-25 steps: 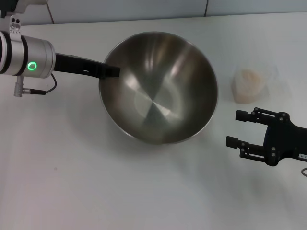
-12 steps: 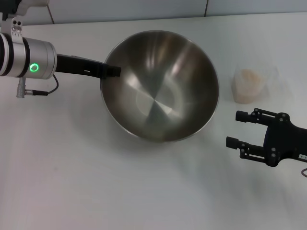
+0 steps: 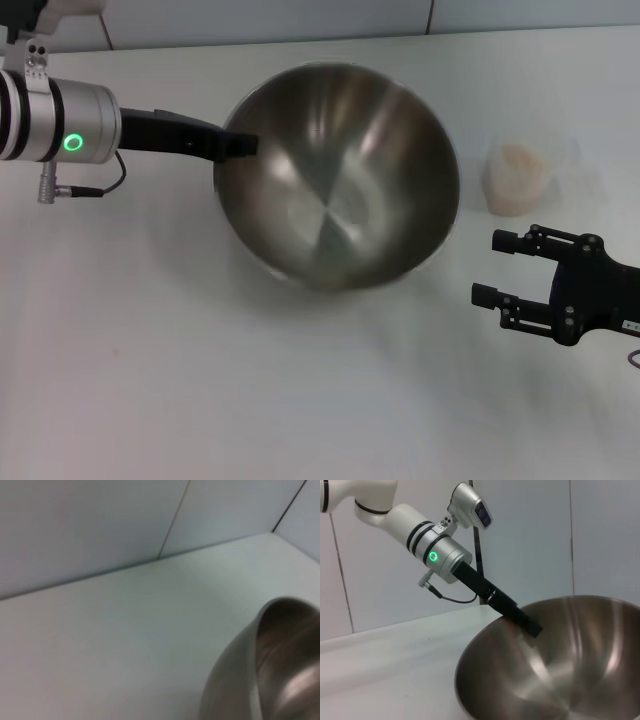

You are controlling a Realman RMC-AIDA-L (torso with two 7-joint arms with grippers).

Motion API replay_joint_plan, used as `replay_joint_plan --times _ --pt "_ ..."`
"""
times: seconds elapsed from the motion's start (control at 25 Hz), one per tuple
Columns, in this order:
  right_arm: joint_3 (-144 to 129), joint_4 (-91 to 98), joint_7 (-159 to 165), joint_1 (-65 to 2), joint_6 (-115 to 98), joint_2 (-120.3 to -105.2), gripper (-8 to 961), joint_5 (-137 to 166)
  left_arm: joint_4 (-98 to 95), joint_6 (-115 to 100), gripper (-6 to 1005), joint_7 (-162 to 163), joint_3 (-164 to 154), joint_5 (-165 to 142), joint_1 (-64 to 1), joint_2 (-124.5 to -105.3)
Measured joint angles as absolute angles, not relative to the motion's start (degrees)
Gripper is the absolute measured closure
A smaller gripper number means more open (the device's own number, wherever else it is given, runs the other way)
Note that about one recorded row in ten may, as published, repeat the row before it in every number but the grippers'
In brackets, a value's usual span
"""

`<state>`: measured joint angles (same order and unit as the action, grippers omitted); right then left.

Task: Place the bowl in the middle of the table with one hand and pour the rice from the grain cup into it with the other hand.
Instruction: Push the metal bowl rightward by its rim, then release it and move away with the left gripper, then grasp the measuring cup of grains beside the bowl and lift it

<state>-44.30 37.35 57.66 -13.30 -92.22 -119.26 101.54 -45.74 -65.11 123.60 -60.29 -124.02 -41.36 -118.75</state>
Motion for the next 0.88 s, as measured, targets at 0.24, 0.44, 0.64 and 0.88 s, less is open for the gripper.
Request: replay_joint_plan --times 0.24,0.44,0.64,0.88 --pt "-44.3 37.3 57.6 -13.3 -92.2 -119.26 324 101.6 -45.6 -64.8 676 123.1 -60.2 -123.7 -41.0 -118.56" --pt "-44.3 37.4 57.6 -13.5 -92.2 -119.26 326 101.5 -45.5 -64.2 429 122.0 -60.3 -123.6 -40.9 -118.59" --pt "-44.3 37.4 57.6 -13.5 -91.7 -119.27 329 101.5 -45.6 -61.8 255 116.7 -59.7 -118.6 -39.0 -118.52" --pt "-44.3 37.4 57.6 -13.4 -91.2 -119.26 332 101.5 -47.4 -60.3 169 109.0 -58.8 -108.4 -34.8 -118.21"
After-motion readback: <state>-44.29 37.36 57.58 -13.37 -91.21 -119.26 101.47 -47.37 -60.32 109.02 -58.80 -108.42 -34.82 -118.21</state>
